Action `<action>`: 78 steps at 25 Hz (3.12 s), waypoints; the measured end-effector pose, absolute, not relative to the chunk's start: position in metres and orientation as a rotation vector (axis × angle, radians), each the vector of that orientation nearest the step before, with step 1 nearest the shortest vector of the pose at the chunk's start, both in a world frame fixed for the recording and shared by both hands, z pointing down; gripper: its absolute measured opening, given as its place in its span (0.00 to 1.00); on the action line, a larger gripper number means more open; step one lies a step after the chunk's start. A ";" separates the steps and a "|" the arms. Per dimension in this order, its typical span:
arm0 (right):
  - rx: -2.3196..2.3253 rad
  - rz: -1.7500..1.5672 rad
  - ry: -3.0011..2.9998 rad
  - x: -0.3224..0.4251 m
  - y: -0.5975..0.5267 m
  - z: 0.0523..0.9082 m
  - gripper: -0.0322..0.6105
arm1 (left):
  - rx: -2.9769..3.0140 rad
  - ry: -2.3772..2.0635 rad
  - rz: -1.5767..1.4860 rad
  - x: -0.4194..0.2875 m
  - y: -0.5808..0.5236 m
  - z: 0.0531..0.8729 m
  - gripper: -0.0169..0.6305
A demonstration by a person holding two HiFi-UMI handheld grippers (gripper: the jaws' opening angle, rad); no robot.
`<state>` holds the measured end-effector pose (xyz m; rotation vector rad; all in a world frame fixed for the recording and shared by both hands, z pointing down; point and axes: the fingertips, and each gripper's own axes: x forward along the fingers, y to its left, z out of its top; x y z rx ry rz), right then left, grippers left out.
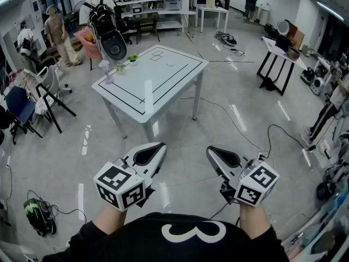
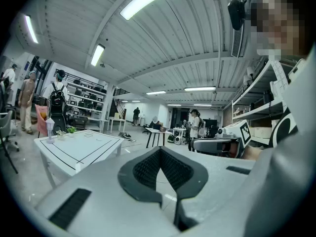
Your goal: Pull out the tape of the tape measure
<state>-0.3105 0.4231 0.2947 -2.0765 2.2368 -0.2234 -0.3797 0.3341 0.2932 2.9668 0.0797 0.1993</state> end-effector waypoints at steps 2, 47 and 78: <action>-2.082 -0.222 2.244 -0.308 0.422 0.296 0.05 | 2.961 0.087 0.203 -0.376 0.334 0.295 0.04; -2.209 -0.347 2.181 0.048 0.127 0.348 0.45 | 2.832 0.042 0.301 -0.041 0.011 0.358 0.33; -1.915 -0.604 2.676 0.251 -0.168 0.455 0.45 | 2.705 -0.581 0.381 0.100 -0.190 0.423 0.33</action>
